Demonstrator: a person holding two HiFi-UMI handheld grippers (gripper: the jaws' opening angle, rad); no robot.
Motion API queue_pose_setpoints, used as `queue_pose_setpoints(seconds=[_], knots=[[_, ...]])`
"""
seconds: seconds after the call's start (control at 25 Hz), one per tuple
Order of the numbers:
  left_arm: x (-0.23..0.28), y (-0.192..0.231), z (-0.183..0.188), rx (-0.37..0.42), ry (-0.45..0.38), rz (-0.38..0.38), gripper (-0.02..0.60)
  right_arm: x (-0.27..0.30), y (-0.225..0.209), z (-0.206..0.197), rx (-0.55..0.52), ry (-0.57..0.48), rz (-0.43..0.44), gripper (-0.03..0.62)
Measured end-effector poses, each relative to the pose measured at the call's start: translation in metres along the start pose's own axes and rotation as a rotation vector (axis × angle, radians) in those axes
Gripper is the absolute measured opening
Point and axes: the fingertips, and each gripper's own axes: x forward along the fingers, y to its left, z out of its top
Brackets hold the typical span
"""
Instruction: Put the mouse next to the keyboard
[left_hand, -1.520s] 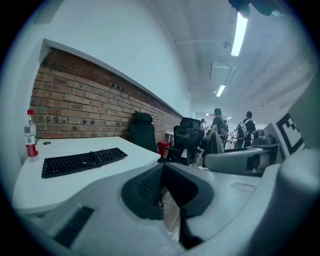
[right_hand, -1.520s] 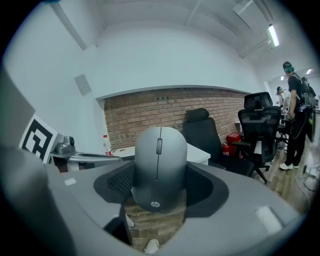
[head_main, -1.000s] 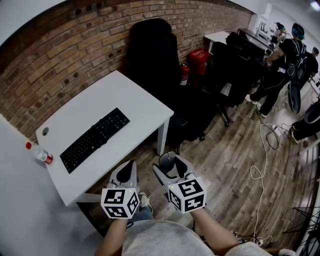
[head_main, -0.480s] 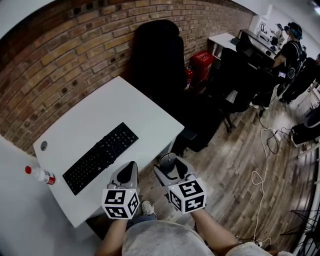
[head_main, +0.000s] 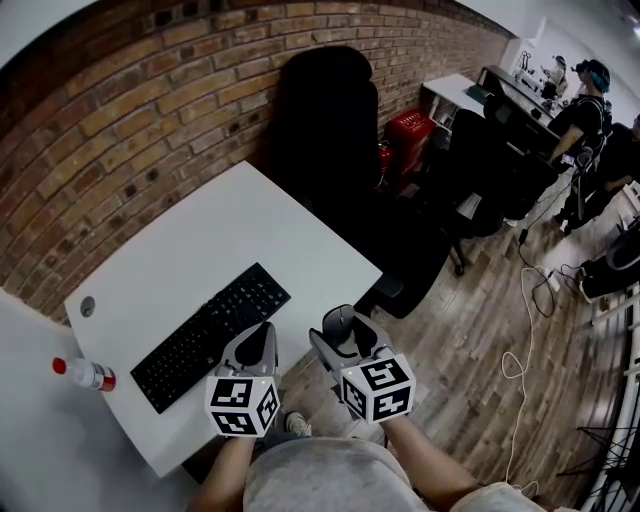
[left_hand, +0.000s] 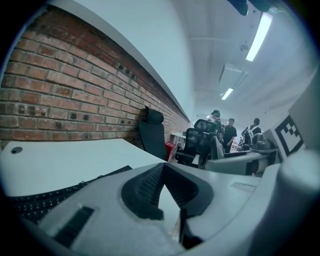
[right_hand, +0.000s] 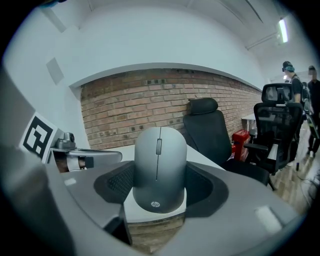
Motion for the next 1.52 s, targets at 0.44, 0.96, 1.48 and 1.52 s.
queue_pose_setpoints(seconds=[0.44, 0.96, 1.48, 1.52], knots=[[0.017, 0.026, 0.009, -0.008, -0.011, 0.008, -0.008, 0.031, -0.005, 0.006, -0.015, 0.015, -0.001, 0.308], [0.07, 0.048, 0.011, -0.063, -0.01, 0.152, -0.008, 0.093, -0.052, 0.013, -0.063, 0.09, 0.128, 0.307], [0.093, 0.089, -0.001, -0.146, 0.002, 0.329, -0.008, 0.169, -0.066, 0.005, -0.136, 0.224, 0.281, 0.307], [0.094, 0.092, -0.001, -0.15, 0.002, 0.339, -0.008, 0.173, -0.065, 0.003, -0.141, 0.234, 0.289, 0.307]])
